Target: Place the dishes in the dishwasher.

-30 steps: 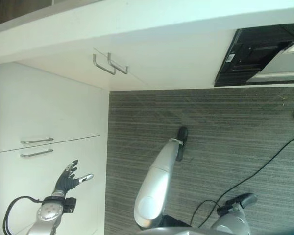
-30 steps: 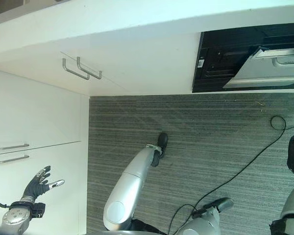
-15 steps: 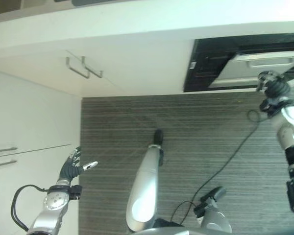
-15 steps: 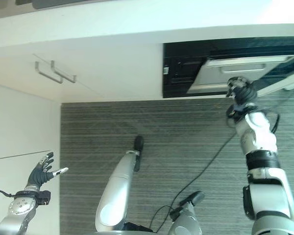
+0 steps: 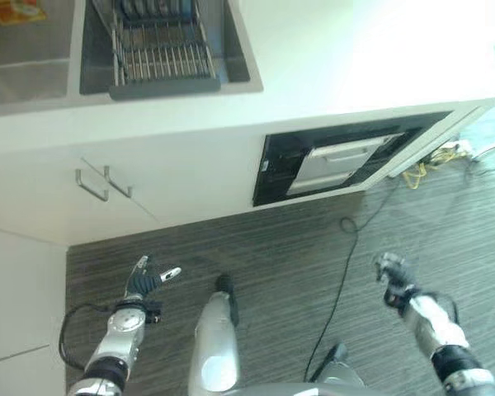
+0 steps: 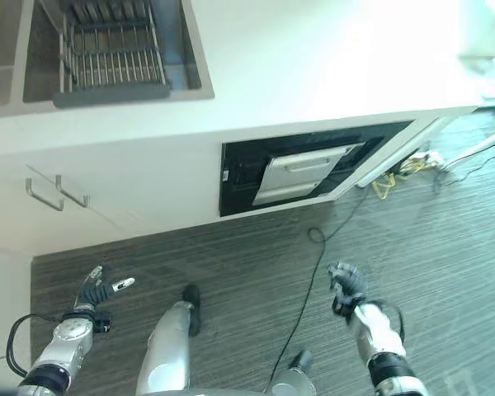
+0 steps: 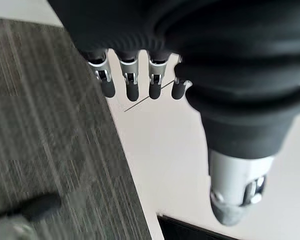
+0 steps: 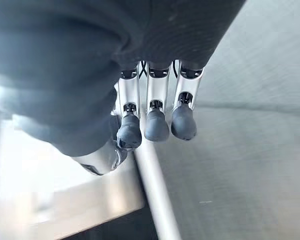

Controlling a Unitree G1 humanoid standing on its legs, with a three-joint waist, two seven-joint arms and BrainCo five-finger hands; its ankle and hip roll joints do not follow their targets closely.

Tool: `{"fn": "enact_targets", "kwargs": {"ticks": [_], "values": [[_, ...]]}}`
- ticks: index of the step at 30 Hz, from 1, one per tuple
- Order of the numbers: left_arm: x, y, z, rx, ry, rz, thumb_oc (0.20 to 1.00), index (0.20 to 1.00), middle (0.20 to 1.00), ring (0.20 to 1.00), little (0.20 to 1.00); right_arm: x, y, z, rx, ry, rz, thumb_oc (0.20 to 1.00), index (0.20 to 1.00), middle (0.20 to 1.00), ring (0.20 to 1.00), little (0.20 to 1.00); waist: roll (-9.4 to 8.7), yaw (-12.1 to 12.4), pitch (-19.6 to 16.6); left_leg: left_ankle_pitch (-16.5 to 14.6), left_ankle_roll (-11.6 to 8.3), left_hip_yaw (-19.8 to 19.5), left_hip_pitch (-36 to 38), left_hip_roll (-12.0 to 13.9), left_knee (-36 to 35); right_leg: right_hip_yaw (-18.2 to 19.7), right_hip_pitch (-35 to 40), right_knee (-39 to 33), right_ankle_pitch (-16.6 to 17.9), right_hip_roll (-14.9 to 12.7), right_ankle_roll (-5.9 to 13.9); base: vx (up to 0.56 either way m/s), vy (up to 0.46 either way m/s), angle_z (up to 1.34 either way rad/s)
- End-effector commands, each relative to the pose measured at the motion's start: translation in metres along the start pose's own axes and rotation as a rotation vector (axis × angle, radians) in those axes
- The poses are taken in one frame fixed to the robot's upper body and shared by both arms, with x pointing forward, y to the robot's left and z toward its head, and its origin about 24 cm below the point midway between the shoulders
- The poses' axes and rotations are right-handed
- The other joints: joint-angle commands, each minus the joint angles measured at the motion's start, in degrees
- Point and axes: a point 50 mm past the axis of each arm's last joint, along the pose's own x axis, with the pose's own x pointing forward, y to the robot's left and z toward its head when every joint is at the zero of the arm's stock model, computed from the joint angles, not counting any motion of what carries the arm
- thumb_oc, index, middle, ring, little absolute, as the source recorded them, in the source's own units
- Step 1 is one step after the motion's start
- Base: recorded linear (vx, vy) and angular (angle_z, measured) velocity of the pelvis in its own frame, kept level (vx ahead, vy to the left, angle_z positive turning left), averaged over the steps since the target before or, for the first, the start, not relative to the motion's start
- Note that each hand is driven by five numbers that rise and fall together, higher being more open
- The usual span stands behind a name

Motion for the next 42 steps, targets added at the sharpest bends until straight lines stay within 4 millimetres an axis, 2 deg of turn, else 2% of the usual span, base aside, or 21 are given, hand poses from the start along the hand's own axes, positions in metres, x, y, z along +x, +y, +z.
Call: {"fn": "enact_targets", "kwargs": {"ticks": [1, 2, 4, 5, 7, 9, 10, 11, 12, 13, 15, 18, 19, 20, 21, 22, 24, 27, 30, 36, 42], "values": [[-0.004, -0.021, -0.017, -0.016, 0.097, -0.125, 1.000, 1.000, 1.000, 1.000, 1.000, 0.004, -0.025, 0.034, -0.112, -0.147, -0.038, 0.200, 0.200, 0.200, 0.200, 0.200, 3.92, -2.20, 0.62, 8.63, -4.54, -6.56, 10.09, -1.38, -15.33, 8.66, 2.07, 2.08, -15.72, 6.24, 10.53, 0.21, -0.052, 0.06], [-0.003, -0.026, -0.025, -0.024, 0.170, -0.154, 1.000, 1.000, 1.000, 1.000, 1.000, 0.001, -0.022, 0.006, -0.196, -0.057, -0.008, 0.200, 0.200, 0.200, 0.200, 0.200, 3.74, -4.39, -0.27, 8.47, -4.21, -7.00, 12.77, -1.76, -17.41, 10.35, -1.01, -0.98, -16.17, 8.03, 10.04, 0.22, -0.095, 0.31], [-0.005, -0.030, -0.035, -0.037, 0.228, -0.159, 1.000, 1.000, 1.000, 1.000, 1.000, -0.002, -0.020, -0.014, -0.210, -0.005, -0.001, 0.200, 0.200, 0.200, 0.200, 0.200, 3.87, -5.63, -0.88, 8.22, -4.35, -7.21, 14.87, -1.52, -18.91, 11.41, -2.89, -2.53, -15.59, 9.16, 10.02, 0.20, -0.135, 0.42], [-0.007, -0.031, -0.042, -0.052, 0.278, -0.157, 1.000, 1.000, 1.000, 1.000, 1.000, -0.004, -0.018, -0.026, -0.221, 0.042, 0.013, 0.200, 0.200, 0.200, 0.200, 0.200, 4.05, -6.66, -1.41, 7.76, -4.20, -8.03, 16.09, -1.65, -19.35, 13.48, -3.73, -3.71, -15.95, 10.43, 9.67, 0.22, -0.164, 0.26], [-0.012, -0.030, -0.058, -0.075, 0.369, -0.145, 1.000, 1.000, 1.000, 1.000, 1.000, -0.011, -0.023, -0.051, -0.209, 0.126, 0.007, 0.200, 0.200, 0.200, 0.200, 0.200, 4.61, -8.12, -2.54, 6.69, -3.68, -10.11, 17.55, -1.95, -19.35, 17.06, -3.91, -4.39, -17.64, 12.66, 8.96, 0.24, -0.202, 0.25], [-0.016, -0.029, -0.068, -0.097, 0.432, -0.145, 1.000, 1.000, 1.000, 1.000, 1.000, -0.016, -0.023, -0.066, -0.217, 0.204, 0.025, 0.200, 0.200, 0.200, 0.200, 0.200, 5.08, -8.85, -3.49, 6.26, -3.50, -11.56, 18.43, -2.04, -19.35, 18.55, -2.28, -5.20, -20.46, 14.79, 8.14, 0.16, -0.207, 0.97], [-0.019, -0.030, -0.073, -0.092, 0.458, -0.154, 1.000, 1.000, 1.000, 1.000, 1.000, -0.020, -0.024, -0.078, -0.235, 0.252, 0.032, 0.442, 0.442, 0.442, 0.442, 0.442, 5.27, -8.93, -4.15, 5.94, -3.44, -12.85, 18.77, -2.54, -19.35, 19.53, -1.25, -6.12, -21.13, 15.36, 7.62, 0.11, -0.181, 1.64], [-0.021, -0.032, -0.077, -0.093, 0.472, -0.160, 1.000, 1.000, 1.000, 1.000, 1.000, -0.021, -0.025, -0.082, -0.249, 0.274, 0.034, 0.442, 0.442, 0.442, 0.442, 0.442, 5.36, -8.83, -4.53, 5.90, -3.60, -13.11, 19.02, -2.55, -19.35, 19.21, -0.42, -6.72, -21.42, 15.58, 7.30, 0.09, -0.153, 1.67], [-0.022, -0.033, -0.079, -0.101, 0.486, -0.159, 1.000, 1.000, 1.000, 1.000, 1.000, -0.023, -0.025, -0.086, -0.265, 0.301, 0.045, 0.661, 0.661, 0.661, 0.661, 0.661, 5.41, -8.69, -4.81, 5.96, -3.80, -13.15, 19.23, -2.45, -19.35, 18.68, 0.29, -7.18, -21.63, 15.73, 7.06, 0.07, -0.195, 1.24], [-0.027, -0.036, -0.087, -0.131, 0.523, -0.150, 1.000, 1.000, 1.000, 1.000, 1.000, -0.027, -0.025, -0.098, -0.288, 0.374, 0.065, 1.000, 1.000, 1.000, 1.000, 1.000, 5.45, -8.52, -5.66, 6.10, -4.53, -13.29, 19.52, -1.94, -19.35, 18.17, 1.87, -8.49, -22.23, 16.17, 6.41, 0.07, -0.243, 0.72], [-0.036, -0.040, -0.100, -0.166, 0.585, -0.147, 1.000, 1.000, 1.000, 1.000, 1.000, -0.036, -0.029, -0.114, -0.291, 0.478, 0.061, 1.000, 1.000, 1.000, 1.000, 1.000, 5.67, -7.95, -6.72, 6.94, -6.09, -13.64, 20.03, -0.62, -19.35, 17.04, 3.30, -8.57, -23.94, 16.86, 5.36, 0.08, -0.257, 0.49], [-0.047, -0.045, -0.114, -0.156, 0.639, -0.169, 1.000, 1.000, 1.000, 1.000, 1.000, -0.044, -0.036, -0.126, -0.251, 0.578, 0.017, 1.000, 1.000, 1.000, 1.000, 1.000, 6.29, -7.15, -6.90, 8.23, -7.83, -13.33, 20.32, 1.18, -19.35, 15.49, 5.03, -8.57, -25.39, 17.68, 4.27, 0.03, -0.143, 0.38], [-0.051, -0.048, -0.119, -0.166, 0.665, -0.176, 1.000, 1.000, 1.000, 1.000, 1.000, -0.047, -0.038, -0.129, -0.250, 0.610, 0.027, 1.000, 1.000, 1.000, 1.000, 1.000, 6.33, -7.30, -6.22, 8.77, -8.20, -11.41, 20.96, 1.51, -17.71, 14.65, 5.90, -8.57, -25.75, 17.57, 3.74, -0.03, -0.074, 0.15], [-0.053, -0.051, -0.121, -0.170, 0.681, -0.190, 1.000, 1.000, 1.000, 1.000, 1.000, -0.047, -0.037, -0.131, -0.237, 0.623, 0.041, 1.000, 1.000, 1.000, 1.000, 1.000, 5.94, -7.87, -5.53, 7.33, -8.05, -8.01, 20.32, 1.59, -13.15, 13.14, 6.41, -8.57, -25.62, 16.85, 3.36, -0.09, -0.032, 0.16], [-0.054, -0.053, -0.122, -0.197, 0.704, -0.202, 1.000, 1.000, 1.000, 1.000, 1.000, -0.047, -0.037, -0.130, -0.189, 0.619, 0.050, 1.000, 1.000, 1.000, 1.000, 1.000, 5.24, -8.37, -4.81, 4.52, -7.37, -6.29, 19.64, 0.91, -7.71, 11.76, 6.99, -8.57, -25.02, 15.89, 3.13, -0.12, 0.008, 0.50], [-0.055, -0.057, -0.122, -0.239, 0.725, -0.205, 1.000, 1.000, 1.000, 1.000, 1.000, -0.045, -0.035, -0.128, -0.145, 0.604, 0.041, 1.000, 1.000, 1.000, 1.000, 1.000, 5.18, -8.80, -4.48, 3.28, -6.62, -5.19, 20.42, 0.41, -8.03, 10.59, 7.21, -8.57, -24.58, 15.49, 3.57, -0.09, 0.055, 0.90], [-0.057, -0.062, -0.123, -0.326, 0.762, -0.195, 1.000, 1.000, 1.000, 1.000, 1.000, -0.047, -0.038, -0.130, -0.061, 0.607, 0.012, 1.000, 1.000, 1.000, 1.000, 1.000, 6.28, -9.76, -4.87, 4.73, -5.97, -4.23, 24.48, -0.21, -14.98, 9.13, 7.41, -8.46, -24.36, 15.90, 4.11, -0.01, 0.118, 0.94], [-0.059, -0.064, -0.124, -0.447, 0.815, -0.135, 1.000, 1.000, 1.000, 1.000, 1.000, -0.052, -0.039, -0.136, 0.055, 0.605, -0.006, 1.000, 1.000, 1.000, 1.000, 1.000, 7.00, -10.24, -5.94, 6.12, -6.14, -5.44, 27.04, -0.59, -19.35, 8.96, 8.07, -8.18, -23.96, 16.04, 4.83, 0.03, 0.069, 0.29], [-0.058, -0.057, -0.126, -0.463, 0.808, -0.087, 1.000, 1.000, 1.000, 1.000, 1.000, -0.053, -0.039, -0.138, 0.121, 0.583, -0.015, 1.000, 1.000, 1.000, 1.000, 1.000, 7.22, -10.62, -7.10, 5.03, -5.88, -6.21, 27.80, -1.02, -19.35, 9.19, 8.64, -8.21, -24.01, 15.96, 5.07, 0.07, 0.050, 0.39], [-0.060, -0.046, -0.129, -0.522, 0.827, -0.051, 1.000, 1.000, 1.000, 1.000, 1.000, -0.055, -0.042, -0.138, 0.137, 0.617, -0.031, 1.000, 1.000, 1.000, 1.000, 1.000, 7.91, -10.96, -8.56, 4.33, -5.69, -5.46, 28.75, -1.16, -19.35, 9.76, 9.33, -8.45, -24.42, 15.63, 5.39, 0.04, 0.044, 0.03], [-0.065, -0.046, -0.134, -0.501, 0.844, -0.110, 1.000, 1.000, 1.000, 1.000, 1.000, -0.063, -0.049, -0.146, 0.132, 0.695, -0.051, 1.000, 1.000, 1.000, 1.000, 1.000, 8.12, -11.14, -10.34, 4.08, -5.75, -4.80, 29.61, -0.66, -19.35, 10.51, 10.37, -8.57, -25.27, 15.51, 5.42, 0.05, 0.027, -0.09]]}}
